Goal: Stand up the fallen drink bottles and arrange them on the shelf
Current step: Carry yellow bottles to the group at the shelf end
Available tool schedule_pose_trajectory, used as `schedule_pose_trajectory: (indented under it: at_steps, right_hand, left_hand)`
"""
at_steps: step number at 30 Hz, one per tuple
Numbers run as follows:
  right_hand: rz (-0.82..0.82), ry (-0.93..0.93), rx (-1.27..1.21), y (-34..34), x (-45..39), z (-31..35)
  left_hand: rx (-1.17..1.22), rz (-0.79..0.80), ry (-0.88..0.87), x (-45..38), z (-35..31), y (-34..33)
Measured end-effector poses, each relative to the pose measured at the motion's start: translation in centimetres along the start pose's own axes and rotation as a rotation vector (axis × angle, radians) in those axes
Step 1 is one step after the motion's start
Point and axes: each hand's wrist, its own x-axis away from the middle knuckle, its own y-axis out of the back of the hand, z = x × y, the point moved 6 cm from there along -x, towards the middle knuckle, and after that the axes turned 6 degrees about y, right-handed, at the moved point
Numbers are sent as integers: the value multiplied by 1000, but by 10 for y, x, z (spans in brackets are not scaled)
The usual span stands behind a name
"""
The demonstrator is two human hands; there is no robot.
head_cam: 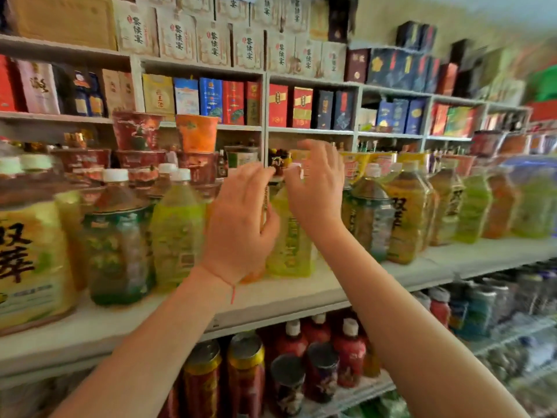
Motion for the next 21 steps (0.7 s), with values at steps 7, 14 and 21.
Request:
schedule_pose_trajectory:
  at_steps: [7, 14, 21]
  right_hand:
    - [-24, -239, 91, 104, -18, -168]
    - [320, -277, 4, 110, -38, -264]
    - [308, -163, -20, 117, -42, -269]
  left_hand:
    - [-50, 218, 94, -12, -79, -158]
    - [-87, 289, 414, -24, -98, -237]
    - [-192, 222, 528, -25, -97, -241]
